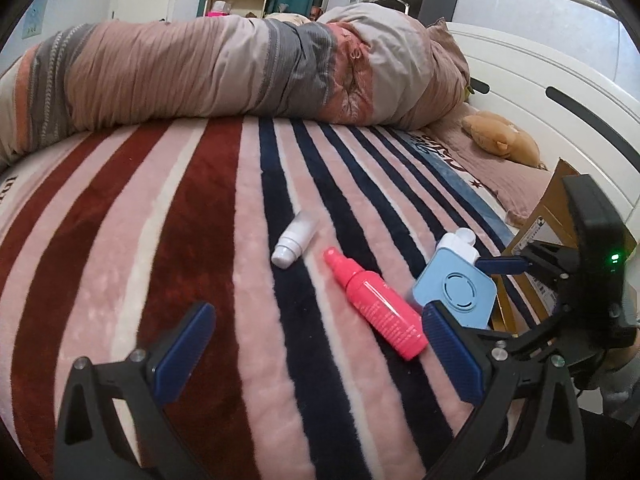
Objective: Organize rigid objects
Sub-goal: 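Grasp the light blue square device with the right tool, then carry the blue device over the cardboard box and open the right tool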
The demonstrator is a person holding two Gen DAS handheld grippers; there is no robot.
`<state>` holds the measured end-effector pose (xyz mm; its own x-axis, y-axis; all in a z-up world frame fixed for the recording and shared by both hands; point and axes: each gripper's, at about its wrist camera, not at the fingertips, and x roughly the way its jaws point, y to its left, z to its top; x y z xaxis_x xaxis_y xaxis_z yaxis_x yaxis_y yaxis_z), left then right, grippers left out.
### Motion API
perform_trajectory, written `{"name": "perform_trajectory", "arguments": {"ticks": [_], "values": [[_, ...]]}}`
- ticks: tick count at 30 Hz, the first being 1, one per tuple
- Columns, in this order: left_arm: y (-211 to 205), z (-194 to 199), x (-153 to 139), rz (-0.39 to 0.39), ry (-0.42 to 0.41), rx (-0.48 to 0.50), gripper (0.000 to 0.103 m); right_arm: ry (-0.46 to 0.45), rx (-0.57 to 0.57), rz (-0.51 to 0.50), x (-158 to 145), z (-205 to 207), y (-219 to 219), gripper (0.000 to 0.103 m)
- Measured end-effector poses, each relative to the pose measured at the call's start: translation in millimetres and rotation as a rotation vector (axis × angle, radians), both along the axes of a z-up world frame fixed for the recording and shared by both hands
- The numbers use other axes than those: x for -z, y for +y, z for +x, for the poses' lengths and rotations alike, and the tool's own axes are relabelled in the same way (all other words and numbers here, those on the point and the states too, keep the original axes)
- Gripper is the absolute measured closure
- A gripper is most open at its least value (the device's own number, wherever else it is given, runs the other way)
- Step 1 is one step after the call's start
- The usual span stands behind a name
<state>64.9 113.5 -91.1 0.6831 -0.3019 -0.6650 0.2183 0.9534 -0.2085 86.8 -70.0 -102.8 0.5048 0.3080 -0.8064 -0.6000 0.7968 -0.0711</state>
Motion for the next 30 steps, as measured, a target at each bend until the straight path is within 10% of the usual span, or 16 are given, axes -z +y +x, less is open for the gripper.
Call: {"name": "perform_trajectory", "arguments": {"ticks": [9,22,30], "values": [[-12,0,-10,-0.012,-0.005,0.068,0.001,-0.032,-0.019,-0.082,6,0,10,0.026],[-63,-12,-77,-0.226,-0.014,0.334,0.003,-0.291,-0.093,0.178,-91,-76,-15,0.026],[-140,-13,-136,-0.313,-0.023,0.491,0.052,-0.462,-0.048,0.322,-141,-121,-83,0.026]]}}
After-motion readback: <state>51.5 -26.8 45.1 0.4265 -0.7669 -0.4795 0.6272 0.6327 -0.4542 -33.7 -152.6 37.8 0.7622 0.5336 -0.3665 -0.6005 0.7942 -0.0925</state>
